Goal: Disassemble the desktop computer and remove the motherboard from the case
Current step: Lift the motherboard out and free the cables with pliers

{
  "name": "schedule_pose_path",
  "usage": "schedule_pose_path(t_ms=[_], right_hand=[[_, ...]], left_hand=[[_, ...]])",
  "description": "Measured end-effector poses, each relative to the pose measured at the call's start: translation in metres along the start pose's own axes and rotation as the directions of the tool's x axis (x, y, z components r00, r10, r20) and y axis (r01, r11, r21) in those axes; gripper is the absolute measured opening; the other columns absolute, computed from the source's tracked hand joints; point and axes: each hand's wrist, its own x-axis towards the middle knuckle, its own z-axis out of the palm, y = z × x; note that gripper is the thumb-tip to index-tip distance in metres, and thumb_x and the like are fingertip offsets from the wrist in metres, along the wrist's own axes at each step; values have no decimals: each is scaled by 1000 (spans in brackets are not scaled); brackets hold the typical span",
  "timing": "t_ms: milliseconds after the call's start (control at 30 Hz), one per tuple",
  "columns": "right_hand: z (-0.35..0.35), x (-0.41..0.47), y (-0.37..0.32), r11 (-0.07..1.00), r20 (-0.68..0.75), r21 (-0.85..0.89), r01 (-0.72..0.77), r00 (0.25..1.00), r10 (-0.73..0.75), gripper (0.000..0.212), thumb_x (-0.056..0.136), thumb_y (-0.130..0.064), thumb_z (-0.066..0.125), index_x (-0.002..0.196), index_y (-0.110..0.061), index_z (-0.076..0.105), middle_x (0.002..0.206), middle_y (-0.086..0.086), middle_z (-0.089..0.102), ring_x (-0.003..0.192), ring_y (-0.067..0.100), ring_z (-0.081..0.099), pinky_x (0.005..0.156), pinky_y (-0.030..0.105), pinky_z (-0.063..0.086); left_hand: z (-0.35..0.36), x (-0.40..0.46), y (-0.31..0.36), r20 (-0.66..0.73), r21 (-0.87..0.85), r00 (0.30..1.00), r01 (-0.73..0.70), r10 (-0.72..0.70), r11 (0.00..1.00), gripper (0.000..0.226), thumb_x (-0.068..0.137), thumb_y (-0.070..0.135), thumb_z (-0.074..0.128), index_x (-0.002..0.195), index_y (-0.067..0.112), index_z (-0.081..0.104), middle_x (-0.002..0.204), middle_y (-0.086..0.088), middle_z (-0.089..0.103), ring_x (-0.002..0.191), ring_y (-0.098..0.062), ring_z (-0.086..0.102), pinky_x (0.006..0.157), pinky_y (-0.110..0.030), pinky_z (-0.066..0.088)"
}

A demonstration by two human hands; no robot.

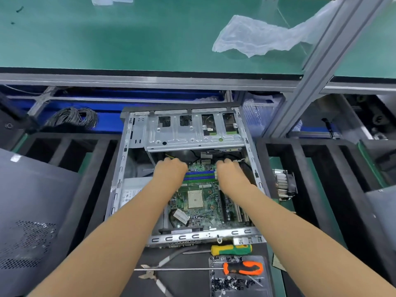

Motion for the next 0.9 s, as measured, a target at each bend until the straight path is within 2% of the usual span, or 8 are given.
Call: schedule_pose_path(t_ms=[167, 333, 533, 733, 900], right_hand=[[12, 23, 0, 1000, 73, -27, 4, 997, -2, 52, 91, -21, 67, 136, -7, 44, 130, 17, 49, 122, 36, 45, 93, 42, 45], [21, 33, 3, 996, 71, -53, 69, 995, -65, 47, 92, -24, 67, 132, -7, 48, 128, 16, 50, 120, 34, 46, 96, 42, 43], [20, 33, 4, 996, 65, -34, 88, 994, -86, 42, 89, -7, 63, 129, -4, 48, 124, 17, 53, 116, 33, 50, 97, 41, 46], [19, 32, 4, 995, 64, 3, 96, 993, -96, 37, 90, 0, 57, 126, -3, 49, 122, 19, 54, 114, 34, 53, 95, 39, 47], [19, 29, 3, 995, 57, 25, 94, 994, -95, 39, 89, 4, 53, 127, -3, 50, 122, 19, 53, 114, 34, 51, 95, 40, 48]], left_hand=[[9, 17, 1, 77, -35, 997, -16, 19, 999, 36, 88, 0, 59, 124, 6, 55, 120, -12, 58, 111, -33, 58, 85, -41, 51], [19, 18, 7, 74, 103, 997, 1, -9, 995, 44, 87, 14, 70, 127, 6, 55, 122, -15, 52, 115, -34, 52, 91, -43, 47], [20, 21, 7, 120, 47, 993, 13, -19, 999, 40, 86, -5, 60, 125, 5, 56, 120, -15, 53, 109, -30, 59, 86, -38, 53], [21, 22, 4, 145, -4, 989, 31, -30, 1000, 42, 85, -8, 60, 123, 8, 57, 119, -10, 57, 109, -26, 59, 85, -38, 55], [22, 25, 4, 173, -9, 984, 39, -37, 999, 43, 86, -6, 60, 126, 8, 56, 120, -13, 54, 108, -28, 59, 82, -38, 53]])
